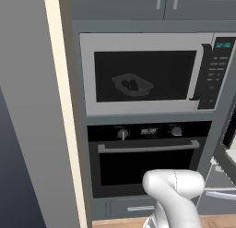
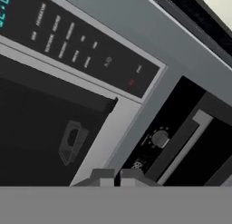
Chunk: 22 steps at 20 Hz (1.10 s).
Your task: Place the tupperware containing the chicken drumstick and sweet potato meal in the microwave. Close the microwave door and press the start button to reheat the meal.
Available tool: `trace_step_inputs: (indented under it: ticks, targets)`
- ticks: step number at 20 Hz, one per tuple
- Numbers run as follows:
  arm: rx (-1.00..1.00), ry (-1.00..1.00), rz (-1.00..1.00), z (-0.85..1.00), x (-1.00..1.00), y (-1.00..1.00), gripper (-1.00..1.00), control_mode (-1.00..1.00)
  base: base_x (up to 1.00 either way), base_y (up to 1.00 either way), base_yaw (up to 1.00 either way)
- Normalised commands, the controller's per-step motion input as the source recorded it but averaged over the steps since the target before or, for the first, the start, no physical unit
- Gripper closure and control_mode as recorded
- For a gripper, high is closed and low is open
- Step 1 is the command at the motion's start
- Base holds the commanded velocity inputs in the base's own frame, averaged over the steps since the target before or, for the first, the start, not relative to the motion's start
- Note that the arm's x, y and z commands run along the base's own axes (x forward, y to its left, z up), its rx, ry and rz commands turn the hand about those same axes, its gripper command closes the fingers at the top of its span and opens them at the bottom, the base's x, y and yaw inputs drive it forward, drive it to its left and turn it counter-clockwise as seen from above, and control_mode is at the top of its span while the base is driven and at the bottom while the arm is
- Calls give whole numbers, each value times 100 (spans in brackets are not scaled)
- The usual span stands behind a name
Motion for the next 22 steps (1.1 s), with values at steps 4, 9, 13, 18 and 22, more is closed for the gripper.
trace_step_inputs:
  ticks: [4,9,13,18,22]
  targets:
    - [0,2,-5,-6,27,-27,100,-100,0,0,0]
    - [2,0,-5,-2,32,-6,100,-100,0,0,0]
    - [1,0,-4,-13,34,0,100,-100,0,0,0]
    - [1,0,-4,-23,32,0,100,-100,0,0,0]
    - [3,0,-4,-24,27,0,100,-100,0,0,0]
